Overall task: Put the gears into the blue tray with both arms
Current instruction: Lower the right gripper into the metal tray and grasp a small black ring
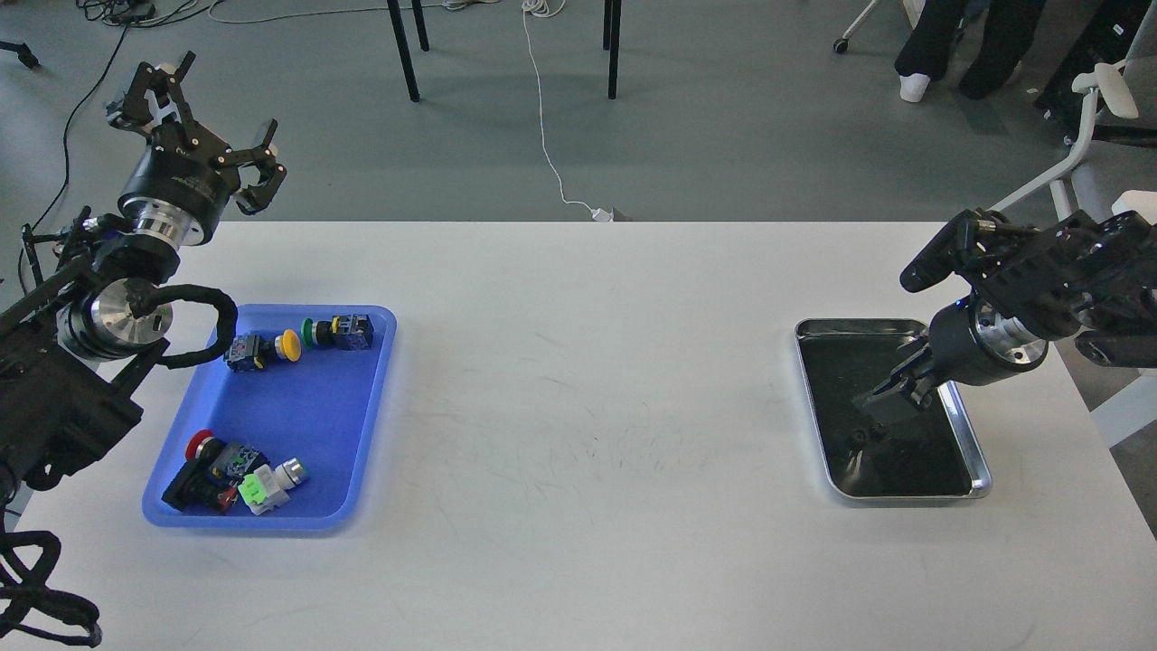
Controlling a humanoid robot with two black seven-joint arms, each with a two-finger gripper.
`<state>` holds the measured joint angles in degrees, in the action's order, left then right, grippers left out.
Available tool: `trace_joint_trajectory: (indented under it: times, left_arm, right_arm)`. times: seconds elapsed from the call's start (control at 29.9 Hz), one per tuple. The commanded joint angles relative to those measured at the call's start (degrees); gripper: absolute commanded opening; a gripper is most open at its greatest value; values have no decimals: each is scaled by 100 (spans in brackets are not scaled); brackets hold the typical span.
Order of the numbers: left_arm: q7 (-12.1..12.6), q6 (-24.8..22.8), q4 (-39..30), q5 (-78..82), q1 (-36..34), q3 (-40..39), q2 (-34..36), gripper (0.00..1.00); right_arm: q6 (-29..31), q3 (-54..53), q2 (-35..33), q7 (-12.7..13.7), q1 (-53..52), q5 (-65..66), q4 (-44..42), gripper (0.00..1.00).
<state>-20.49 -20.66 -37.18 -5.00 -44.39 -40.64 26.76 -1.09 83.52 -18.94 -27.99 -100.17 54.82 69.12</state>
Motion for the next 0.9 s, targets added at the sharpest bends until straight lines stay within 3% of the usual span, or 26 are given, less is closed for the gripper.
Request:
trace_joint_trajectory:
  times: [0.0, 0.87]
  left_arm:
    - [1, 1, 0, -1, 1, 3, 5, 98]
    - [-8, 1, 79, 34, 150, 3, 101, 98]
  right_arm:
    - [-84, 59, -22, -1, 348, -15, -223, 71]
    - [-665, -302, 215, -1, 1017, -33, -329, 52]
